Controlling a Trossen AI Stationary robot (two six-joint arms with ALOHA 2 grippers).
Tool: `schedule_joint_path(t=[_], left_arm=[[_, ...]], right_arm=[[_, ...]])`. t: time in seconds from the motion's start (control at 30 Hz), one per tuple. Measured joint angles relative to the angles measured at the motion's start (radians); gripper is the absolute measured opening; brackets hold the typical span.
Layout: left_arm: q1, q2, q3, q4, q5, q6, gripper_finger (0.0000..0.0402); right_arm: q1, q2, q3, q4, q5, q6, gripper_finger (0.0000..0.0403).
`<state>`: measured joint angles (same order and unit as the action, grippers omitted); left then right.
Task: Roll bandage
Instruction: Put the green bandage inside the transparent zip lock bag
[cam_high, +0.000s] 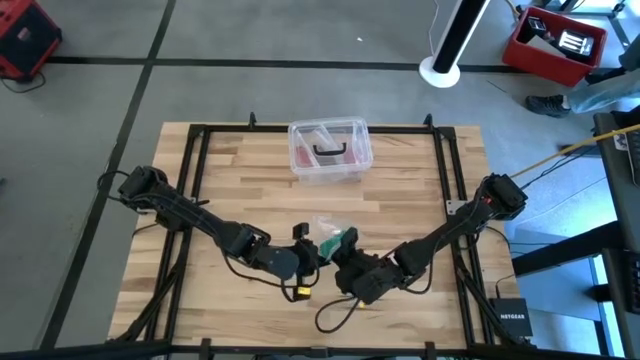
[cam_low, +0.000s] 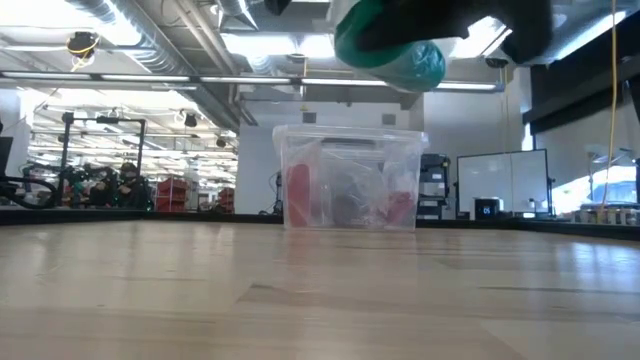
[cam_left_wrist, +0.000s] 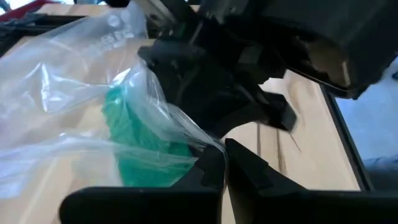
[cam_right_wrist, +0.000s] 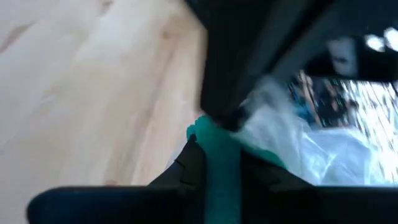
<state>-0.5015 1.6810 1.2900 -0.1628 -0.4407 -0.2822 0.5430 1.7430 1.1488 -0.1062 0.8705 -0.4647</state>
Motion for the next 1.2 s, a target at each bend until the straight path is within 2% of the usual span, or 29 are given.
schedule_joint_path(t=[0.1, 0.23, 0.4, 0.5, 0.63, 0.73, 0.87, 1.07, 1.2], left_arm=[[0.008, -0.001, 0.001, 0.008, -0.037, -0.029, 0.0002], [0.015, -0.002, 0.001, 0.002, -0.113, -0.067, 0.0002], [0.047, -0.003, 0.001, -0.024, -0.134, -0.147, 0.0002], [0.065, -0.004, 0.001, -0.062, -0.14, -0.214, 0.0002], [0.08, -0.004, 0.001, -0.146, -0.144, -0.301, 0.0002], [0.09, -0.004, 0.001, -0.224, -0.145, -0.37, 0.0002], [0.104, -0.006, 0.0, -0.282, -0.109, -0.428, 0.0001], [0.106, -0.006, -0.007, -0.252, -0.1, -0.442, 0.0001], [0.105, -0.006, -0.007, -0.264, -0.053, -0.446, 0.0001]], right_arm=[[0.0, 0.001, -0.002, 0.03, 0.072, 0.113, 0.0066], [-0.004, 0.001, -0.002, 0.007, 0.007, 0.219, 0.0085], [-0.007, 0.001, -0.002, -0.042, -0.007, 0.393, 0.0105], [-0.014, 0.001, -0.002, -0.07, -0.069, 0.501, 0.0129], [-0.039, 0.001, -0.002, -0.11, -0.216, 0.677, 0.0176], [-0.039, 0.001, -0.002, -0.077, -0.305, 0.701, 0.0211], [-0.031, 0.002, 0.053, -0.187, -0.241, 0.734, 0.0235], [-0.042, 0.002, 0.099, -0.219, -0.171, 0.742, 0.0228], [-0.046, -0.005, 0.115, -0.294, -0.209, 0.718, 0.0215]])
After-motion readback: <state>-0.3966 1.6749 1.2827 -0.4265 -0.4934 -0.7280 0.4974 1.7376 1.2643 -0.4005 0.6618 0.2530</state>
